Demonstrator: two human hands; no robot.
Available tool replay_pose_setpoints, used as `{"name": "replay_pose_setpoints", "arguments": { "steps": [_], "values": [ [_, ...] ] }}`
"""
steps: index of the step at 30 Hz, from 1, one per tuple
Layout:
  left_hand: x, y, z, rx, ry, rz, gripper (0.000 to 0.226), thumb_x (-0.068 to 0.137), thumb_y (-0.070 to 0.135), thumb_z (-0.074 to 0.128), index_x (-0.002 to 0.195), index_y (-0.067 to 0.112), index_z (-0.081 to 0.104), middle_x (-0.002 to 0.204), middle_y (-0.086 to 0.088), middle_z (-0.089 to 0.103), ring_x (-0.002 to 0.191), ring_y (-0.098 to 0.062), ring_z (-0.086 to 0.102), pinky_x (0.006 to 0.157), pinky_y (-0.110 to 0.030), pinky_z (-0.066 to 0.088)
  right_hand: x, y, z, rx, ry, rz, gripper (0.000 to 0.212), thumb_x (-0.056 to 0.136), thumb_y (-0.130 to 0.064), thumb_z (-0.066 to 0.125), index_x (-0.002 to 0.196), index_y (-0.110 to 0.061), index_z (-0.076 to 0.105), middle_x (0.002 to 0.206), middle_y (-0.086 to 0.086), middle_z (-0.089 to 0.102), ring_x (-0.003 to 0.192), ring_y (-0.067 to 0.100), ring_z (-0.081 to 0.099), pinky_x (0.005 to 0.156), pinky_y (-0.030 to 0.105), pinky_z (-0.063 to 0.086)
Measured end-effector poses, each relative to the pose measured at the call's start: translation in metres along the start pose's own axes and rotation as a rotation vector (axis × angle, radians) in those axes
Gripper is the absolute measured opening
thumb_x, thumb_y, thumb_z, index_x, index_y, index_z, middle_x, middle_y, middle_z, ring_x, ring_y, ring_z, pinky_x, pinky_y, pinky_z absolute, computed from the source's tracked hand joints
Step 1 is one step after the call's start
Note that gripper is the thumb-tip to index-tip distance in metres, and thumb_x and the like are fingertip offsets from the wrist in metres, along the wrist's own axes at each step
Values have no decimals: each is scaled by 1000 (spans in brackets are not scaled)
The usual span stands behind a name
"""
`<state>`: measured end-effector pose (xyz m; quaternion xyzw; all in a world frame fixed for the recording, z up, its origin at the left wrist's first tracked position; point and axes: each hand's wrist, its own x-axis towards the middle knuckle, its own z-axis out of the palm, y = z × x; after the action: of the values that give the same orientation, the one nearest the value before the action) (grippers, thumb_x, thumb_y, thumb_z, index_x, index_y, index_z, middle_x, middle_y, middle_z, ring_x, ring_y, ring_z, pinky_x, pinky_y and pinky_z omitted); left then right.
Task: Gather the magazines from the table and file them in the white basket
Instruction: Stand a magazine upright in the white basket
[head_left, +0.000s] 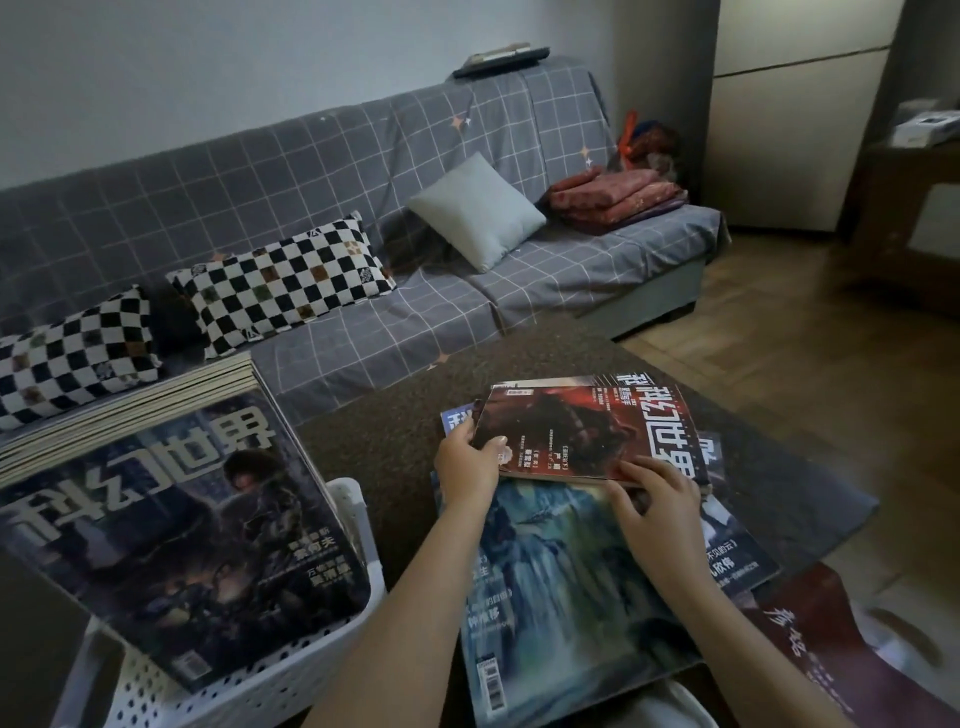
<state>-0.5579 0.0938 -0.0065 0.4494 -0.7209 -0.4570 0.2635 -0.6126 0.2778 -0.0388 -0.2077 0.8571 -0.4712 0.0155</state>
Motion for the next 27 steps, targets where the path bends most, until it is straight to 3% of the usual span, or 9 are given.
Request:
{"name": "replay_pose_setpoints", "arguments": {
  "steps": [2, 6, 9, 13, 15, 18, 22, 25, 27],
  "values": [
    [-1, 3, -4, -46, 23, 1, 48, 82, 13, 73, 129, 12, 59, 123, -8, 65, 103, -16, 64, 85, -28, 51, -2, -1, -2, 38, -4, 10, 41, 89, -30, 61, 124, -8, 60, 130, 2, 50, 125, 17, 33, 100, 26, 27],
    [-20, 4, -12, -130, -11, -41, 58, 77, 16, 79, 130, 16, 57, 116, -4, 66, 87, -11, 64, 82, -31, 54, -14, -5, -6, 75, 31, 46, 48, 86, -30, 64, 126, -3, 57, 129, 6, 49, 124, 19, 32, 99, 25, 26],
    [-48, 1, -16, -194, -96, -86, 75, 72, 20, 83, 137, 20, 46, 119, -3, 62, 97, -15, 64, 87, -37, 55, -27, -8, -11, 109, 90, 101, 49, 83, -30, 68, 122, -2, 58, 123, 10, 46, 120, 21, 32, 97, 25, 27],
    [-90, -2, -16, -174, -124, -66, 86, 65, 26, 88, 137, 21, 41, 113, 2, 63, 94, -10, 62, 88, -31, 51, -47, -11, -20, 242, 98, 243, 52, 81, -36, 70, 123, -9, 54, 126, 11, 36, 99, 19, 47, 87, 24, 37],
    [-108, -2, -14, -183, -131, -69, 90, 63, 26, 89, 137, 22, 39, 112, -2, 65, 95, -14, 64, 92, -35, 50, -56, -11, -24, 265, 89, 292, 58, 80, -40, 70, 126, -11, 51, 125, 14, 43, 93, 18, 48, 81, 26, 38],
    [-130, -4, -10, -251, -150, -74, 105, 61, 21, 90, 145, 18, 27, 128, -10, 60, 111, -23, 61, 101, -43, 47, -63, -13, -30, 371, 142, 328, 64, 77, -32, 75, 127, -10, 43, 121, 14, 57, 95, 19, 55, 81, 28, 41],
    [-149, -5, -6, -229, -121, -117, 113, 64, 23, 88, 150, 17, 14, 137, -12, 53, 125, -26, 52, 108, -42, 39, -61, -13, -34, 734, 223, 593, 88, 73, -17, 79, 141, -12, 24, 115, 11, 61, 99, 27, 64, 91, 44, 51],
    [-154, -2, -8, -177, -78, -116, 85, 69, 23, 85, 136, 12, 34, 130, -11, 55, 115, -22, 56, 95, -28, 43, -55, -11, -35, 944, 124, 729, 49, 77, -12, 75, 120, -7, 51, 107, 14, 67, 83, 25, 69, 73, 36, 57],
    [-154, -1, -10, -94, -73, -92, 69, 73, 25, 82, 128, 14, 42, 130, -10, 49, 106, -19, 53, 86, -24, 39, -53, -11, -35, 954, 63, 708, 32, 80, -10, 71, 107, -8, 53, 103, 15, 67, 79, 24, 69, 62, 30, 55]
  ]
}}
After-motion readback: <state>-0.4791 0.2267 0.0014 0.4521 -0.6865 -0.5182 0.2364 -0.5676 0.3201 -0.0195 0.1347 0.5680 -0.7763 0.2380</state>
